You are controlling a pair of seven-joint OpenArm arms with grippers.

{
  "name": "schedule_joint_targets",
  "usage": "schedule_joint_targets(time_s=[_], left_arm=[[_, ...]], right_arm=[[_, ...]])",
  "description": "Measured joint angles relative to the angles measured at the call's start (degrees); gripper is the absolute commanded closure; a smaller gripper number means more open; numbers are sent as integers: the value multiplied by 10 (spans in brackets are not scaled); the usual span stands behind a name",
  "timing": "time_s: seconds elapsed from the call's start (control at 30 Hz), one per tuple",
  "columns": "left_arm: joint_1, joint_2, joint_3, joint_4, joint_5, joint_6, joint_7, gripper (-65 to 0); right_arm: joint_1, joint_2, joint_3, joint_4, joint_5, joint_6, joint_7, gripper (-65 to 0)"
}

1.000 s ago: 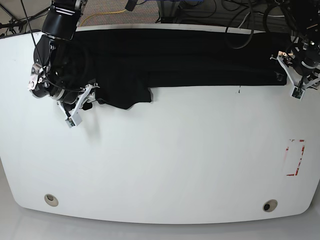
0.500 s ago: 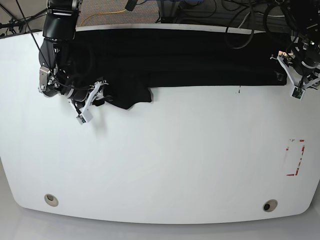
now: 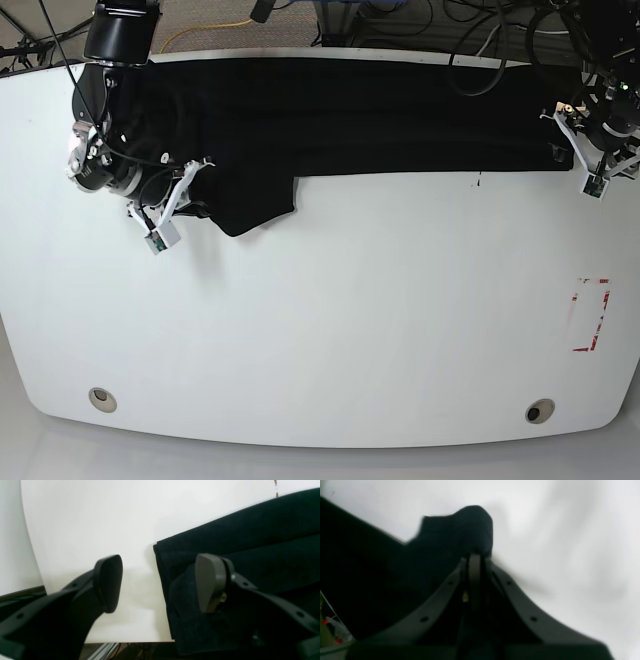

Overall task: Fold the T-shirt properly
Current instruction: 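Grasp the folded strip's ends with both grippers and straighten it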

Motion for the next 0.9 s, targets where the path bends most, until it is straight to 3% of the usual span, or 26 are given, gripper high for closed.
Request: schedule_joint_targets(time_s=[0.23,0.43,0.9], left_arm=[[0,0,0,-4,-1,0,0,-421],[0,0,0,-18,0,0,0,-421],[1,-2,21,-24,0,0,-2,-421]], right_arm=[[-50,-13,19,104,50,0,-53,0],[-125,-10,39,147,117,0,-64,0],[-210,-8,65,184,139,-1,-61,0]])
